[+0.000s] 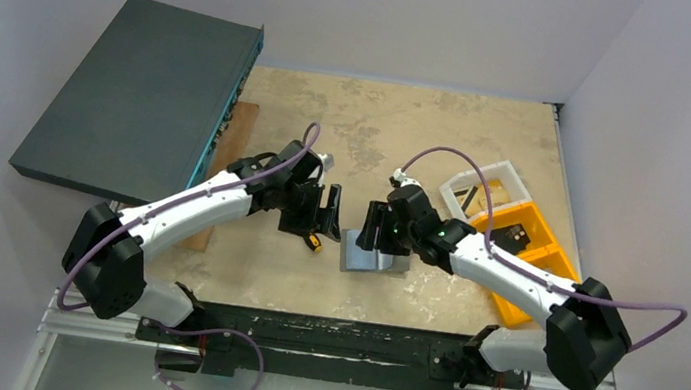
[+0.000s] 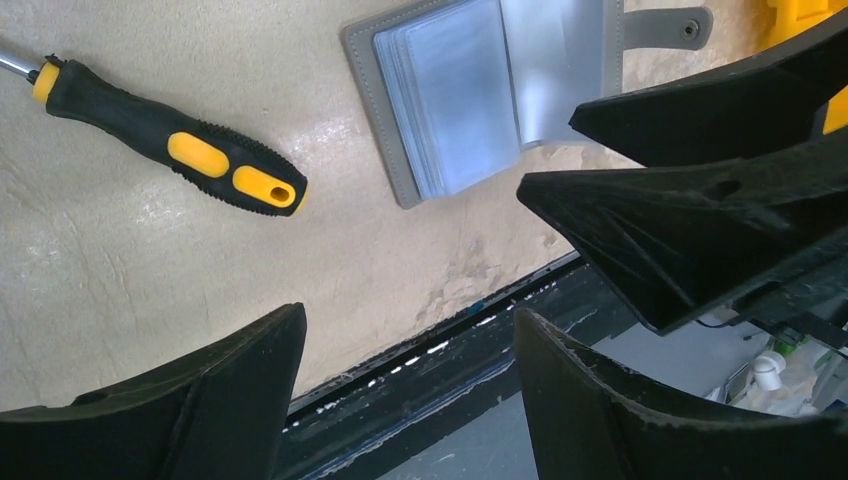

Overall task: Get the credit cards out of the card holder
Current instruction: Remove the credit card from the card holder.

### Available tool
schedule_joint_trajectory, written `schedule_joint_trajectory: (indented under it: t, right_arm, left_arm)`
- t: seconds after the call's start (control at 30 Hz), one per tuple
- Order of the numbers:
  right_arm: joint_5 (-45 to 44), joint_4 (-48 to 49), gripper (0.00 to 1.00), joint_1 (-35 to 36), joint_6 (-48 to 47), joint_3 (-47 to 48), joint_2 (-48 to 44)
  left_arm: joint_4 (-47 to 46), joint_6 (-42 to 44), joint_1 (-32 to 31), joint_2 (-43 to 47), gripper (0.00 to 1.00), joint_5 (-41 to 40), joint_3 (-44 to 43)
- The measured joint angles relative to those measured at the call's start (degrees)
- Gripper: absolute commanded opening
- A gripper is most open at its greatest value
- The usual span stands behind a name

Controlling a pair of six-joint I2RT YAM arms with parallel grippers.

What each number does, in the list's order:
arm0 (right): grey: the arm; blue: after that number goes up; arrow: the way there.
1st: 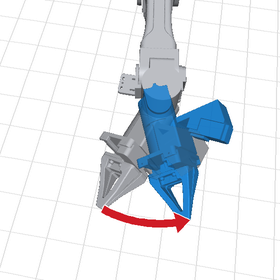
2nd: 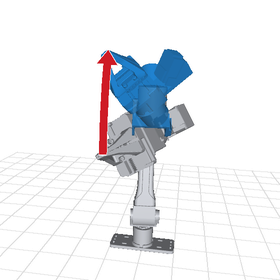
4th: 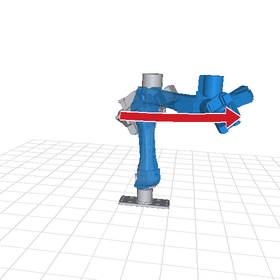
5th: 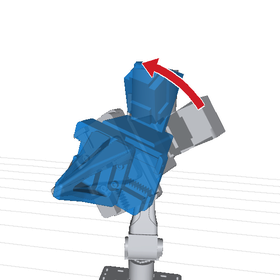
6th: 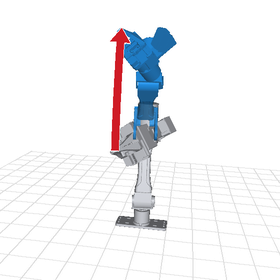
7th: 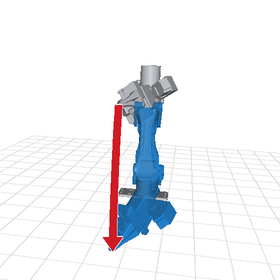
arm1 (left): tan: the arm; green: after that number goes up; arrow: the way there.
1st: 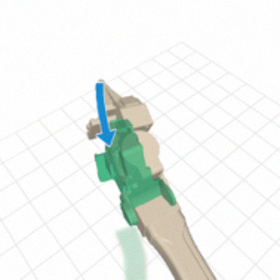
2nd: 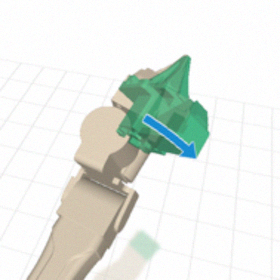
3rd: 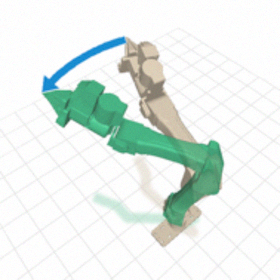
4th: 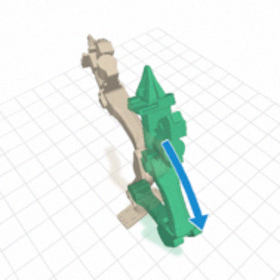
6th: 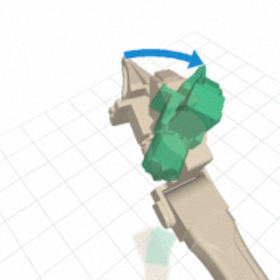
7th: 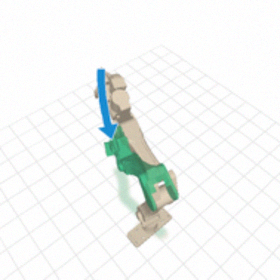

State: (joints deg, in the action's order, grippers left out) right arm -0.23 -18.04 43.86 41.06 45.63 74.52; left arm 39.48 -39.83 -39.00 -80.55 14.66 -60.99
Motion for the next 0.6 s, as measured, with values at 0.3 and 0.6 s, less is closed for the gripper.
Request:
schedule_joint_trajectory:
  t: [0.3,0.6]
  right_arm:
    - [-6.64,0.04,0.55,2.27,-1.33,0.09,5.79]
    - [-8.96,0.48,0.55,3.91,-1.75,1.86,9.49]
  left_arm:
    - [-2.56,-2.05,0.00,0.00,0.76,-0.48,2.03]
    - [-3.69,-3.10,0.00,0.00,0.76,-0.76,2.03]
